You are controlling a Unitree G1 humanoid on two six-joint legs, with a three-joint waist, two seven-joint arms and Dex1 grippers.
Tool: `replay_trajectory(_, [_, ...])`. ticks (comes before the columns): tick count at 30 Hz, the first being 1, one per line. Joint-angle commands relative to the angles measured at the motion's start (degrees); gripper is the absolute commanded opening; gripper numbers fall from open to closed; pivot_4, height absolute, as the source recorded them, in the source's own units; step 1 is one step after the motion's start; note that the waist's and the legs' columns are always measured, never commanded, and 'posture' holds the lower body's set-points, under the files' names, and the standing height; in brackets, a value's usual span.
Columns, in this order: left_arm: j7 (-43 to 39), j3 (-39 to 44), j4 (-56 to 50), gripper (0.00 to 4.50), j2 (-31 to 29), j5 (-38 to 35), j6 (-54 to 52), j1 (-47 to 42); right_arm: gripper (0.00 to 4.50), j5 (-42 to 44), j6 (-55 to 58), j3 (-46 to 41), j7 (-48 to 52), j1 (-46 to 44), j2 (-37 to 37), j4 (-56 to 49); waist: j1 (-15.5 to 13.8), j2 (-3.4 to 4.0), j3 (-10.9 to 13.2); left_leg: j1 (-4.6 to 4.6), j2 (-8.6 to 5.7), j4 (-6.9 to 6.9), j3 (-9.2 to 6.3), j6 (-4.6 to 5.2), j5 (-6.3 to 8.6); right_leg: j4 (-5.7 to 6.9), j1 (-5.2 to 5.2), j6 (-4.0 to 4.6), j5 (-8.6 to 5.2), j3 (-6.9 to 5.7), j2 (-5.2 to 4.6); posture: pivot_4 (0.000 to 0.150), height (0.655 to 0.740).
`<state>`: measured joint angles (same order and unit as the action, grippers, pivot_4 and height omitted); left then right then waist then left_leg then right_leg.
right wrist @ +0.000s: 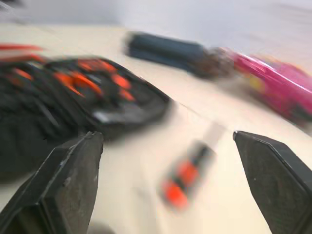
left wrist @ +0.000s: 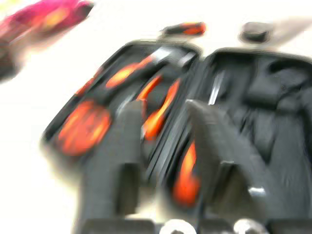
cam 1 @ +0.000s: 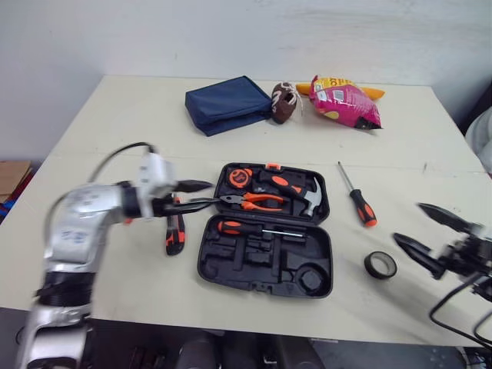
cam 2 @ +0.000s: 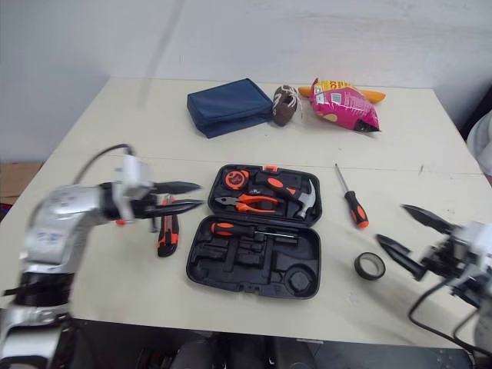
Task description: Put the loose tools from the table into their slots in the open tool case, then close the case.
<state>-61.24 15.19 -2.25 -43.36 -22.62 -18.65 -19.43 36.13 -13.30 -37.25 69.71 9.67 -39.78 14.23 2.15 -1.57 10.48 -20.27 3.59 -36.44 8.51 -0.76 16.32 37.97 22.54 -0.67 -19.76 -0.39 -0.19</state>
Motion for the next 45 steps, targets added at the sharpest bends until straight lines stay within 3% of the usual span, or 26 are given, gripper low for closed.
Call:
replay_trajectory(1, [1.2,8.2,4.5,3.63,-4.2,0.7,4.3,4.3,4.5,-0.8,-5.7,-6.3,-1.9,2.7,0.1,4.0,0.2,0.0,0.0,0.01,-0.02,0.05,0.02,0.01,0.01,-0.03,0.0,0.0,0.0,0.0,-0.02,0.15,0.74])
replay_trajectory(3, [2.4,11.8,8.4,4.41,-6.1,1.4,6.9,6.4,4.5,-1.3,-7.1,-8.3,-3.6,4.7,0.6,5.6,0.3,-0.01,0.0,0.04,-0.07,0.15,0.04,0.11,0.04,-0.06,0.0,0.0,0.0,0.0,-0.11,0.15,0.74])
replay_trajectory(8, [6.0,19.3,19.1,4.41,-10.9,5.8,15.9,13.9,4.5,-2.6,-9.4,-12.1,-8.6,12.0,3.2,7.0,0.6,-0.05,0.0,0.1,-0.09,0.4,0.04,0.16,0.04,-0.16,0.03,0.07,0.03,-0.01,-0.14,0.15,0.74])
replay_trajectory(13, [8.8,23.3,27.1,4.41,-11.4,5.3,21.6,16.3,4.5,-2.5,-11.1,-11.9,-9.7,15.2,6.0,4.8,1.1,-0.05,0.0,0.12,-0.06,0.58,0.03,0.11,0.07,-0.16,0.05,0.23,-0.06,-0.12,-0.2,0.15,0.74])
replay_trajectory(16, [9.6,24.6,26.2,4.41,-10.6,3.4,20.3,18.2,4.5,-1.9,-10.6,-11.7,-11.1,16.8,8.2,0.8,1.2,-0.1,0.0,0.12,-0.07,0.57,0.05,-0.14,0.21,-0.18,0.05,0.26,-0.03,-0.14,-0.25,0.15,0.74])
replay_trajectory(20, [8.0,23.8,21.4,4.41,-10.4,0.1,16.5,18.3,4.5,-8.6,-5.1,-8.9,-21.2,17.7,8.4,-5.0,1.1,-0.1,0.0,0.12,-0.06,0.6,0.04,-0.19,0.23,-0.17,0.08,0.27,-0.03,-0.17,-0.26,0.15,0.74])
replay_trajectory(23, [7.6,22.4,15.7,4.41,-9.9,-2.2,13.0,17.8,4.5,-6.7,-1.4,-5.8,-20.5,17.0,7.7,-11.7,1.1,-0.14,0.0,0.08,-0.06,0.6,0.04,-0.21,0.23,-0.17,0.11,0.29,-0.02,-0.18,-0.27,0.15,0.74])
replay_trajectory(27, [6.1,17.6,1.5,4.41,-9.6,-7.4,5.3,16.9,4.5,-8.6,17.1,-0.1,-29.9,12.0,1.0,-24.5,1.3,-0.04,0.0,0.06,-0.08,0.6,0.07,-0.21,0.23,-0.16,0.11,0.28,-0.01,-0.15,-0.29,0.15,0.74])
replay_trajectory(31, [5.4,13.3,-5.9,4.41,-9.0,-9.9,2.0,14.6,4.5,-9.5,36.4,5.7,-36.5,8.4,-5.5,-33.6,1.1,-0.07,0.0,0.06,-0.07,0.62,0.06,-0.28,0.17,-0.14,0.16,0.25,0.0,-0.15,-0.22,0.15,0.74])
replay_trajectory(37, [6.8,5.2,-17.6,4.41,-6.7,-13.5,-3.9,11.4,4.5,5.6,67.7,13.3,-39.7,-7.9,-11.7,-37.2,1.2,-0.09,0.1,-0.11,-0.09,0.81,0.03,-0.14,-0.1,-0.18,0.36,0.22,-0.06,-0.08,-0.12,0.15,0.74])
replay_trajectory(45, [6.2,1.7,-24.4,4.41,-4.6,-13.7,-4.0,13.6,4.5,-3.6,71.4,26.3,-43.3,-23.3,-12.1,-29.4,1.1,-0.17,0.1,-0.75,-0.08,0.56,0.05,-0.34,-0.21,-0.12,0.98,0.17,-0.07,-0.03,-0.06,0.15,0.74])
